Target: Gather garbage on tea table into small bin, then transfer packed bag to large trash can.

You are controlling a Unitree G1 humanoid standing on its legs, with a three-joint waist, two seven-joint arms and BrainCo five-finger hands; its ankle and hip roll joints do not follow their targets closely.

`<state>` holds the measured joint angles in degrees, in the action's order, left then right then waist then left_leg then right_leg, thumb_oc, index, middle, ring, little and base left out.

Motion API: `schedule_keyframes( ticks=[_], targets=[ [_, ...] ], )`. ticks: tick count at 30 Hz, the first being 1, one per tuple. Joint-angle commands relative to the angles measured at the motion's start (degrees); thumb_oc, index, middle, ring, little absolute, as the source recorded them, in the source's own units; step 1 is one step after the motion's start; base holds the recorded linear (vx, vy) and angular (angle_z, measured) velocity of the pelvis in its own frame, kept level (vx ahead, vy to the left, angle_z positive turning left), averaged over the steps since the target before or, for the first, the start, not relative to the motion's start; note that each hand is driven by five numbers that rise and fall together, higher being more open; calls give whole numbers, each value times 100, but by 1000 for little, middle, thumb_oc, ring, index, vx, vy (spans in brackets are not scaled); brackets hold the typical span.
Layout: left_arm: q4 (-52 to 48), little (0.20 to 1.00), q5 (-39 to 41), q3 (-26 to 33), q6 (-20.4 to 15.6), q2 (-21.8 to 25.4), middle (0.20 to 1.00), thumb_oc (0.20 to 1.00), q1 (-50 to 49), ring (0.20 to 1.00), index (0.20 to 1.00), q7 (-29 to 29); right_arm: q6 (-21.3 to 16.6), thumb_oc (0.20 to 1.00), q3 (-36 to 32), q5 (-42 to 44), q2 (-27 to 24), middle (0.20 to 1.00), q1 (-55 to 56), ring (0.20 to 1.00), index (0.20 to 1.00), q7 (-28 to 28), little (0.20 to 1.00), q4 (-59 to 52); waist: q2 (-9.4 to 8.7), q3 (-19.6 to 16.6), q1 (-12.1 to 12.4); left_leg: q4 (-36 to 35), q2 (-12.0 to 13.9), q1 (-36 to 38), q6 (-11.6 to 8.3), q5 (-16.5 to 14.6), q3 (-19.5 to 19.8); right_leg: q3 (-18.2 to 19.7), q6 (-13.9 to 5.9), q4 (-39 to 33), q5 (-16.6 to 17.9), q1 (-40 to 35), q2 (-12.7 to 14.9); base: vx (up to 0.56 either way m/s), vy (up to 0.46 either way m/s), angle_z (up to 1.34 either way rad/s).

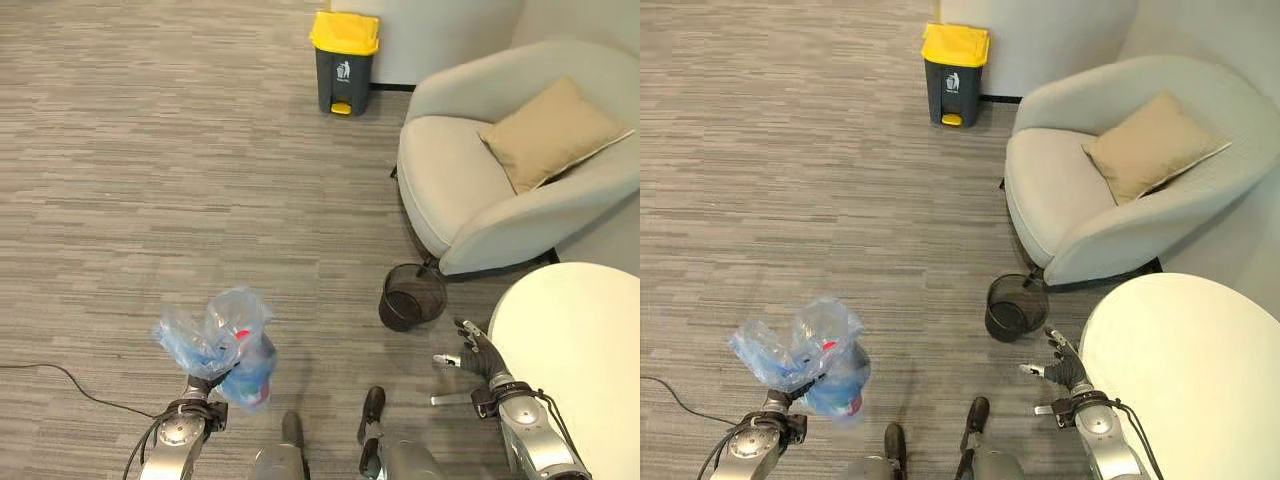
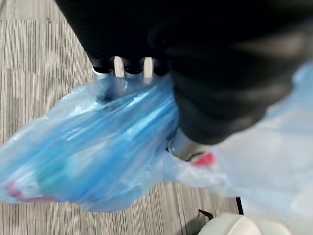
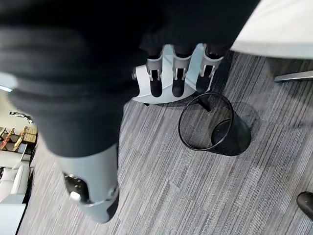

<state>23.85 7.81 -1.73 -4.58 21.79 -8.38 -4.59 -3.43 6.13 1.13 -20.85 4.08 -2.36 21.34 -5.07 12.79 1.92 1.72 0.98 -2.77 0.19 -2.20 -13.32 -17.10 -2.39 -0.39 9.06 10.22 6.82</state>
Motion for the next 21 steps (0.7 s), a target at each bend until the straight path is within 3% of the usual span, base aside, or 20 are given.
schedule_keyframes(
  ticks=[1, 4, 10, 12, 15, 19, 20, 21],
  targets=[
    [-120, 200, -163, 236, -319, 437, 200, 200, 113, 200, 200, -146, -213, 1000, 49, -46, 18, 1000, 122, 1000, 1000, -114, 1000, -149, 84, -291, -135, 518, -44, -534, 96, -364, 17, 77, -507, 1396, -1365, -512, 429, 131, 109, 2],
    [-167, 200, -175, 183, -332, 507, 200, 200, 186, 200, 200, -128, -211, 1000, 20, -8, 24, 1000, 145, 1000, 1000, -133, 1000, -195, 126, -200, -299, 422, -117, -347, 111, -417, 191, 517, -465, 1610, -1301, -87, 182, 149, 78, 28],
    [-106, 200, -171, 141, -295, 465, 200, 200, 221, 200, 200, -95, -197, 1000, 33, 58, -63, 1000, 110, 1000, 1000, -141, 1000, -167, 109, -73, -458, 292, -357, 282, 241, -810, 606, 688, -494, 1150, -808, 624, -51, 295, 28, 24],
    [-77, 200, -186, 152, -260, 362, 200, 200, 198, 200, 200, -105, -164, 1000, 89, 13, -97, 1000, 110, 1000, 1000, -130, 1000, -212, 82, -45, -478, 375, -502, 658, 221, -1123, 806, 372, -564, 786, -586, 943, -32, 578, -37, 45],
    [-126, 200, -247, 110, -277, 299, 200, 200, 111, 200, 200, -67, -177, 1000, 59, 2, -124, 1000, 252, 1000, 1000, -101, 1000, -273, 74, -199, -588, 384, -500, 1038, 111, -1398, 1064, 422, -545, 692, -529, 916, -36, 414, -110, 54],
    [-111, 200, -257, 136, -281, 226, 200, 200, 4, 200, 200, -57, -197, 1000, 67, -23, -175, 1000, 294, 1000, 1000, -103, 1000, -220, 159, -357, -636, 663, -277, 1098, -109, -1320, 1025, 407, -445, 664, -549, 691, -96, 308, -147, 60],
    [-113, 200, -248, 136, -279, 216, 200, 200, -16, 200, 200, -48, -212, 1000, 51, -11, -196, 1000, 306, 1000, 1000, -101, 1000, -238, 206, -394, -642, 864, -155, 1074, -199, -1204, 998, 393, -409, 652, -594, 592, -165, 489, -290, 2],
    [-85, 200, -163, 146, -278, 176, 200, 200, -50, 200, 200, -26, -215, 1000, 8, 73, -238, 1000, 327, 1000, 1000, -115, 1000, -187, 253, -497, -692, 1525, 113, 877, -434, -708, 848, 351, -264, 492, -750, 257, -350, 364, -220, -11]
  ],
)
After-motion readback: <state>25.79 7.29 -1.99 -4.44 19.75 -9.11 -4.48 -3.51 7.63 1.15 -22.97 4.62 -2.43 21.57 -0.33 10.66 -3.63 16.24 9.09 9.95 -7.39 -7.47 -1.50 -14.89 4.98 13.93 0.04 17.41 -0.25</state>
